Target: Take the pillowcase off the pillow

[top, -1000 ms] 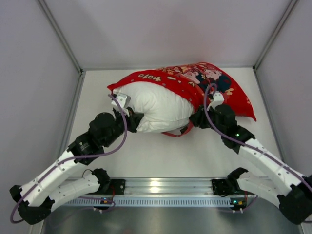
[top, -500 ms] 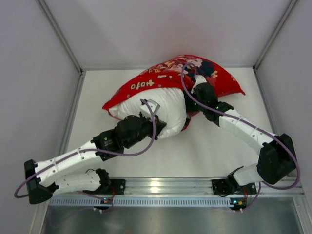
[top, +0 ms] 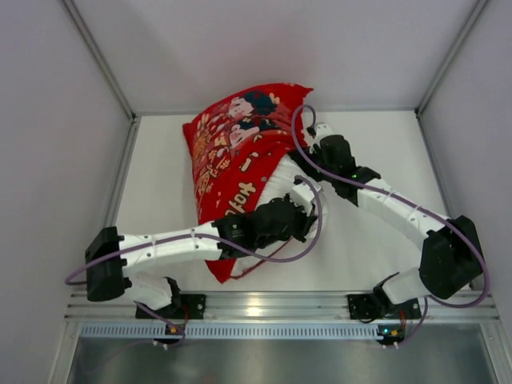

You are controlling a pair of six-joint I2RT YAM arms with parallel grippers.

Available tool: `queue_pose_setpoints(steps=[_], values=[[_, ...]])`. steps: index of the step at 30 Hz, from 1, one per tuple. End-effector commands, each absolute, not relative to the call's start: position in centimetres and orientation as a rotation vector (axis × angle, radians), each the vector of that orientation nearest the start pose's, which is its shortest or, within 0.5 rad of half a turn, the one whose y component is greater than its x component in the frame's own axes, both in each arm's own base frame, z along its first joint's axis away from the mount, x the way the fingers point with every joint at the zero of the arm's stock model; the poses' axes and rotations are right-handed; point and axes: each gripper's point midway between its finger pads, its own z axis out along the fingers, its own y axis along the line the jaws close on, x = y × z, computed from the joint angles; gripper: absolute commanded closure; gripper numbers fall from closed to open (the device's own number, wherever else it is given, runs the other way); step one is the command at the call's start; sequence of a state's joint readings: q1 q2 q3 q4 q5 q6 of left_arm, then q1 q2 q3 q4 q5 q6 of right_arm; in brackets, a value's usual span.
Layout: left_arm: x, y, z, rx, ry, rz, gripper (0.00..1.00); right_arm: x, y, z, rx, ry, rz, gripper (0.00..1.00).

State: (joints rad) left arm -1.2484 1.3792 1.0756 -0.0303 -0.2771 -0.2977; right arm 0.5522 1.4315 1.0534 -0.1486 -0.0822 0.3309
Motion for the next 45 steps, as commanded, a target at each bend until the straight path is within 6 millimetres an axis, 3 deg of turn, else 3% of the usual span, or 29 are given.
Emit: queue_pose_setpoints(steps=[1,4,7,10,12,15,16,17,18,20,21,22,23,25,26,28,29,30,31,33,35,36,37,39,40,41,45], values=[[16.2,-46.5,33.9,0.637,1.523,-1.11,1.0,30.1,31.2,21.0,-0.552,2.022,1.005,0.31],[17.1,-48.6,32.9,0.644,1.536,-1.086,1.0,29.1,30.7,18.7,-0.605,2.087,1.002,0.27],[18.2,-49.4,32.3,0.635,1.543,-1.033,1.0,29.3,29.1,18.4,-0.556,2.098,0.975,0.19],[19.7,-50.1,31.5,0.63,1.555,-0.96,1.0,31.3,24.7,18.4,-0.374,2.115,0.883,0.09],[20.5,-50.2,31.2,0.615,1.568,-0.926,1.0,32.1,22.2,20.1,-0.284,2.076,0.832,0.02],[22.3,-49.7,30.6,0.576,1.597,-0.893,1.0,33.9,16.7,20.9,-0.064,2.065,0.696,0.01],[22.7,-49.6,30.6,0.561,1.603,-0.889,1.0,33.9,15.0,22.2,0.011,2.029,0.665,0.01],[23.8,-49.2,30.2,0.541,1.621,-0.867,1.0,34.3,12.1,22.0,0.12,2.029,0.584,0.0],[24.3,-49.0,30.1,0.523,1.631,-0.857,1.0,34.1,10.7,23.2,0.169,1.992,0.567,0.01],[25.8,-48.6,30.0,0.503,1.638,-0.831,1.0,33.8,7.7,23.3,0.268,1.982,0.501,0.0],[26.4,-48.5,29.8,0.502,1.643,-0.812,0.95,33.4,6.7,24.1,0.296,1.954,0.468,0.01],[26.9,-48.7,30.6,0.495,1.632,-0.812,0.82,33.2,6.0,24.1,0.32,1.95,0.446,0.01],[28.0,-48.8,30.0,0.504,1.644,-0.793,0.44,32.8,5.1,23.9,0.346,1.954,0.421,0.0],[29.0,-49.0,29.5,0.525,1.673,-0.751,0.24,32.2,4.2,24.2,0.369,1.934,0.391,0.01],[30.2,-49.3,30.4,0.51,1.662,-0.736,0.07,31.9,3.4,23.8,0.393,1.937,0.37,0.01],[32.0,-49.0,30.3,0.519,1.687,-0.71,0.01,30.8,3.3,23.0,0.408,1.954,0.37,0.01],[33.1,-49.3,29.0,0.519,1.724,-0.693,0.01,30.5,2.3,22.8,0.441,1.949,0.354,0.01],[34.3,-49.2,30.7,0.469,1.724,-0.713,0.01,29.9,2.4,23.2,0.435,1.929,0.366,0.01],[36.4,-48.0,29.0,0.446,1.786,-0.678,0.01,29.3,2.5,22.2,0.451,1.946,0.377,0.01],[38.1,-47.1,29.4,0.386,1.811,-0.701,0.02,28.2,2.7,22.8,0.449,1.907,0.392,0.01],[39.1,-45.6,29.8,0.364,1.813,-0.677,0.01,27.2,2.6,21.7,0.464,1.921,0.39,0.01],[39.0,-45.0,29.5,0.38,1.817,-0.652,0.01,26.6,2.8,21.9,0.458,1.908,0.401,0.01],[38.7,-44.8,29.8,0.387,1.812,-0.659,0.01,26.2,3.0,20.8,0.46,1.93,0.409,0.0],[37.3,-44.1,31.7,0.388,1.792,-0.706,0.02,25.6,4.0,20.1,0.431,1.947,0.465,0.01],[36.4,-43.8,30.6,0.403,1.816,-0.706,0.01,25.3,4.4,18.9,0.424,1.976,0.486,0.01],[35.4,-43.0,32.2,0.397,1.793,-0.73,0.01,25.0,5.3,18.5,0.393,1.99,0.537,0.01],[32.4,-40.7,32.0,0.401,1.806,-0.724,0.02,24.3,6.2,16.9,0.339,2.007,0.588,0.01]])
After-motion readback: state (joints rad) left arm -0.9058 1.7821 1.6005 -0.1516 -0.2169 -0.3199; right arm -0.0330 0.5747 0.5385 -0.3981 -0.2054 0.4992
